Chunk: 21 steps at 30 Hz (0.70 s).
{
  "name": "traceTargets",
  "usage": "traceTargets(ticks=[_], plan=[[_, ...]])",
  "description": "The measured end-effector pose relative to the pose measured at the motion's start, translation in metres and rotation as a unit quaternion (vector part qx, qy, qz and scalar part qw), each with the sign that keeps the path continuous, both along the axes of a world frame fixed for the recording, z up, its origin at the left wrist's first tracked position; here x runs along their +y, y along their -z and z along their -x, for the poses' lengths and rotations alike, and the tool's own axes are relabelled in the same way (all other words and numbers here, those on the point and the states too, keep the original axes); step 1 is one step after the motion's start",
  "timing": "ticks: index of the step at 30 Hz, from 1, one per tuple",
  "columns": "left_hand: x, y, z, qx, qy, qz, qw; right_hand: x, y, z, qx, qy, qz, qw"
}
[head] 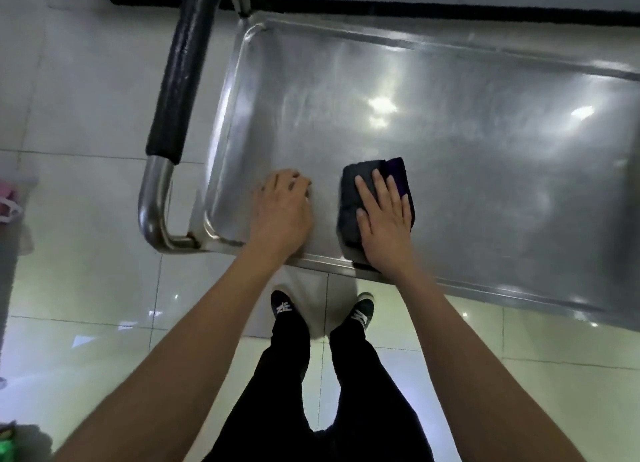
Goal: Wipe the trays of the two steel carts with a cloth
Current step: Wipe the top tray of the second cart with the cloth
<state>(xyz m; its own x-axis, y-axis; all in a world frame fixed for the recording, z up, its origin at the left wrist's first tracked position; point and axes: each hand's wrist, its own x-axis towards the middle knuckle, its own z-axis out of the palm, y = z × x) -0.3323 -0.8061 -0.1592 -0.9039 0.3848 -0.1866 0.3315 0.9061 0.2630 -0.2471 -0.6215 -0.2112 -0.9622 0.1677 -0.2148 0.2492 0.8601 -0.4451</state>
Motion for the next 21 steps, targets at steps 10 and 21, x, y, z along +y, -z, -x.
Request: traceTargets(ticks=[10,21], plan=[[0.106,-0.006,0.050,-0.050,0.119,0.046,0.991,0.089,-0.004,-0.063,-0.014,0.092,-0.011,0.996],[0.065,-0.009,0.105,-0.070,0.272,0.088,0.956,0.014,-0.005,-0.052,0.006,0.161,-0.026,0.987]])
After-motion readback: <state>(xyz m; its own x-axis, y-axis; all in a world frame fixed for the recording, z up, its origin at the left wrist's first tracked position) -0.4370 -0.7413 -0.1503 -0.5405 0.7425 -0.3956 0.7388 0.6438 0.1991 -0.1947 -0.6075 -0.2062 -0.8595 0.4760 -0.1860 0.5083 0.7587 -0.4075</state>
